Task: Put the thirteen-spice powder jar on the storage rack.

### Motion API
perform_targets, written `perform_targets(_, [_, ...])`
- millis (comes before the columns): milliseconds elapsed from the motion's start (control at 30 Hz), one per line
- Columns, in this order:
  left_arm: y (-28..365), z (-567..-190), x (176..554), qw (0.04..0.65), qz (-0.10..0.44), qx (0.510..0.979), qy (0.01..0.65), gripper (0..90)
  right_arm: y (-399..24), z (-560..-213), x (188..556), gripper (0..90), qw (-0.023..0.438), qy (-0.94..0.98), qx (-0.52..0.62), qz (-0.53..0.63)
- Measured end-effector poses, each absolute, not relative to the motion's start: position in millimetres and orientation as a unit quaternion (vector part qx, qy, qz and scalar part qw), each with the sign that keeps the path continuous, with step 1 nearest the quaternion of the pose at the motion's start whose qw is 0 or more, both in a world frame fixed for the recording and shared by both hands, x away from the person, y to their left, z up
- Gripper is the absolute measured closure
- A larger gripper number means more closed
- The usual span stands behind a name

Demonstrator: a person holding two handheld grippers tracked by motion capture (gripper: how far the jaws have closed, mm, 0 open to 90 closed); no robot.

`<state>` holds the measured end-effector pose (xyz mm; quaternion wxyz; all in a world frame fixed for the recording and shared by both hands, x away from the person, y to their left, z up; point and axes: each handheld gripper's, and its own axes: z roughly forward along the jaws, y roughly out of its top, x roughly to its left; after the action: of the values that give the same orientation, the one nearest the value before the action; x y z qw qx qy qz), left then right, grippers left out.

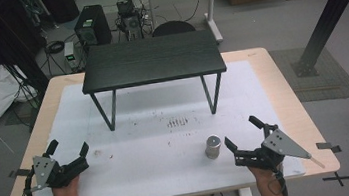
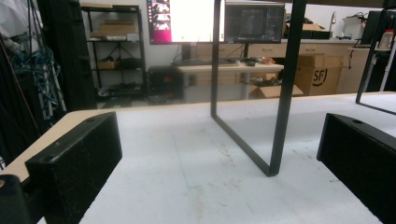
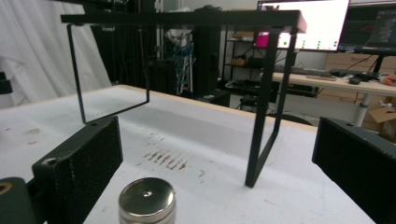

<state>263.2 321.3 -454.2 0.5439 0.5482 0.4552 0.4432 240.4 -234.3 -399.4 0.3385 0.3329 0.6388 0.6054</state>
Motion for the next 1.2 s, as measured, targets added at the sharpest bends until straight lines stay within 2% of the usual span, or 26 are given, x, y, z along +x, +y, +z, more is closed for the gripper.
perform_targets(900, [321.4, -454.2, 263.2, 0.545, 0.443, 0.547, 0.455, 0.4, -193.5, -429.3, 254.5, 2.8, 0.273, 0.715, 0.332, 0.551])
perform_targets(1200, [321.4, -454.3, 263.1, 0.546, 0.443, 0.547, 0.455, 0.4, -186.5, -438.3, 262.2, 6.0, 0.252, 0.729, 0.347, 0.534])
